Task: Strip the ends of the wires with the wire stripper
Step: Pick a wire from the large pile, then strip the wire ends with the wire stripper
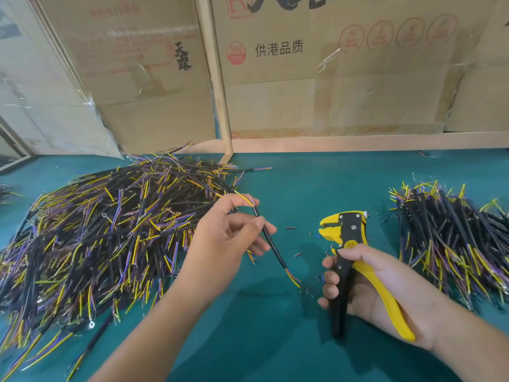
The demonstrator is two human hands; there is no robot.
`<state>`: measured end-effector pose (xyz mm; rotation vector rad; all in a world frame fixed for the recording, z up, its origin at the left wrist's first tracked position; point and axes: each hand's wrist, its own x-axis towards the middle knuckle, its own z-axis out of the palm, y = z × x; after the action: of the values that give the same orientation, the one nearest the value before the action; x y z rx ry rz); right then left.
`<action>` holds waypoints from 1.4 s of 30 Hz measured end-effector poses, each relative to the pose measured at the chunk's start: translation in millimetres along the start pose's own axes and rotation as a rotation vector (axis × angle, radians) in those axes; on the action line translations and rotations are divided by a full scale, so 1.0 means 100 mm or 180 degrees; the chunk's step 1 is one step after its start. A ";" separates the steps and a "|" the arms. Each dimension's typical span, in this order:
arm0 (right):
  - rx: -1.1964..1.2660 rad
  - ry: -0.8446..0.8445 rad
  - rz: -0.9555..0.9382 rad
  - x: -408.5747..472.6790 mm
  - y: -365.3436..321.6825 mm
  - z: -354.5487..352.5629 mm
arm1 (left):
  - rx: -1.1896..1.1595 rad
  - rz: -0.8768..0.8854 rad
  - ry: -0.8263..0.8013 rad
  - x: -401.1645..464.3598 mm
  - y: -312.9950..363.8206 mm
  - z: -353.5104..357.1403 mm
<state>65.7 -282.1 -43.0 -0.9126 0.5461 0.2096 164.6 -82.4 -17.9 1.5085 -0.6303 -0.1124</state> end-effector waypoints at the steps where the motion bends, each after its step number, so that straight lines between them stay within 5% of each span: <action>1: 0.0008 0.0017 -0.0001 0.00 0.00 0.01 | -0.0002 0.0045 0.0018 0.00 0.00 0.00; 11: 0.0025 0.0098 0.0050 0.02 -0.01 0.00 | 0.0186 0.0220 0.0163 -0.01 -0.06 -0.01; 16: -0.0040 0.0018 0.0004 0.03 0.00 -0.01 | 0.0349 -0.0289 0.0528 0.03 -0.10 -0.05; 20: -0.0053 -0.0038 0.0004 0.03 -0.01 -0.01 | 0.2972 -0.0192 0.0962 0.07 -0.14 -0.32; 22: -0.0053 -0.0066 0.0000 0.03 -0.01 -0.02 | 0.3150 0.0311 0.0448 0.07 -0.09 -0.38; 27: -0.0034 -0.0103 0.0006 0.05 0.00 -0.04 | 0.3499 0.0829 -0.1903 0.03 -0.16 -0.32; 33: 0.0008 -0.0149 -0.0022 0.06 0.01 -0.06 | 0.4118 0.1183 -0.1793 0.05 -0.32 -0.21; 36: 0.0048 -0.0099 -0.0009 0.06 0.00 -0.06 | 0.3612 0.1290 -0.1118 0.07 -0.28 -0.13; 39: 0.0076 -0.0145 0.0021 0.04 0.00 -0.08 | 0.2082 0.1022 -0.0097 0.03 -0.18 -0.10; 42: 0.0060 -0.0142 0.0068 0.03 0.00 -0.07 | 0.0760 0.0913 0.0258 -0.05 -0.07 -0.01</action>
<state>65.6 -287.9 -48.0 -0.8821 0.5160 0.2433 163.5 -79.8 -25.9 1.6245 -0.8090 0.2507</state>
